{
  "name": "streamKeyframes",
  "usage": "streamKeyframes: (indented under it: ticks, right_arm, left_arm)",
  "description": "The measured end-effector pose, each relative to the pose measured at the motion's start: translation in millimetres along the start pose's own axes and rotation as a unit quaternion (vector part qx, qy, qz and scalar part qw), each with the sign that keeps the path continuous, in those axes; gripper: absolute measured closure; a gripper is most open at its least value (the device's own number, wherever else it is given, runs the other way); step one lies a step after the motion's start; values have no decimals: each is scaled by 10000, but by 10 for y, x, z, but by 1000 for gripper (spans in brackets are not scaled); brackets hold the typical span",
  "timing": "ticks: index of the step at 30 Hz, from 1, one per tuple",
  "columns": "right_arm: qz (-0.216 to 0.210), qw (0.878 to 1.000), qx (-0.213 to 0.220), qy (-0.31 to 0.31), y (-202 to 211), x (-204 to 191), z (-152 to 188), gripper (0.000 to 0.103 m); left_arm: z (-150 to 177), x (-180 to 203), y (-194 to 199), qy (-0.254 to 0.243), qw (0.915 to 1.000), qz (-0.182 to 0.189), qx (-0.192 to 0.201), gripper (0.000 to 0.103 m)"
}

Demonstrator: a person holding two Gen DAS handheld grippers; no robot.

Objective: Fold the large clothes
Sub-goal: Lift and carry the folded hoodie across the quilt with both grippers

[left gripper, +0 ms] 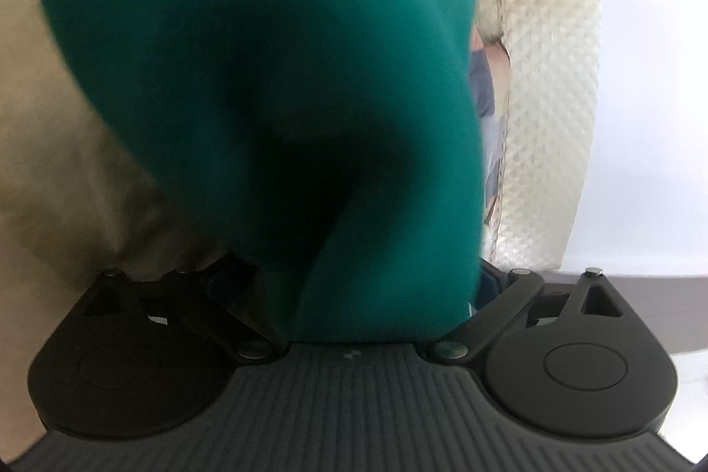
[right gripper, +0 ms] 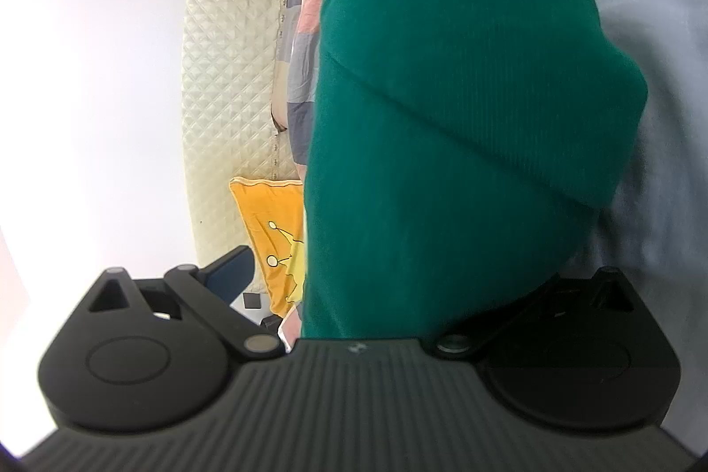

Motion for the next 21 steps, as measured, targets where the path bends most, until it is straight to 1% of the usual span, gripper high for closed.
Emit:
streamKeyframes:
  ticks: [2,5,6,7,8,9,10,11,12,13,15,17,18,19,20,21]
  right_arm:
    - [29,10000,7,-48,19,22,18,0]
    - [201,9998,-9,-10,52,62,62,0]
    - [308,9995,-26,39,31,65,61,0]
    - [381,9992,-29,83,12,62,61,0]
    - [461,9988,-35,129,-9,57,59,1]
    - [545,9984,-41,155,-17,60,54,2]
    - [627,9979,-42,171,-31,61,48,6]
    - [691,9974,-29,192,-22,73,38,13]
    - [777,9967,-17,223,-31,75,27,15]
    - [778,9967,-14,247,-36,79,18,20]
    - [722,9969,2,314,-23,58,8,27]
    - [704,9960,4,552,-13,-8,-2,40]
    - [657,9958,11,643,1,-47,8,43]
    - [562,9960,16,698,23,-86,5,49]
    - [441,9962,18,751,46,-129,3,53]
    - [349,9962,8,800,62,-167,4,54]
  left_arm:
    - [-25,40,-50,-43,9999,87,31,5]
    - [17,72,-57,-129,9998,-25,179,7]
    - [15,87,-65,-124,9995,-47,294,12]
    - [10,100,-74,-128,9992,-102,372,22]
    - [0,120,-98,-167,9989,-150,410,26]
    - [-4,146,-121,-228,9986,-209,431,37]
    - [2,181,-138,-320,9982,-252,447,45]
    - [10,227,-139,-446,9976,-271,461,50]
    - [21,278,-131,-591,9968,-260,475,58]
    - [40,342,-129,-750,9956,-284,491,64]
    - [93,480,-129,-1104,9917,-369,546,69]
    - [153,593,-132,-1382,9877,-421,592,71]
    - [180,621,-120,-1437,9870,-404,589,72]
    - [187,668,-118,-1478,9866,-378,578,73]
    - [64,772,-177,-1516,9861,-350,576,73]
    - [78,816,-161,-1561,9855,-324,578,73]
Point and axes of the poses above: each gripper's, at about its wrist camera, not at the fingertips, and y roughly against the way its jaws point, x to its right, z to its underside, the point moved 1 cm from there along -y, roughly the way its jaws point, and after that the axes turned 10 degrees about -x, right-handed, at the moved point
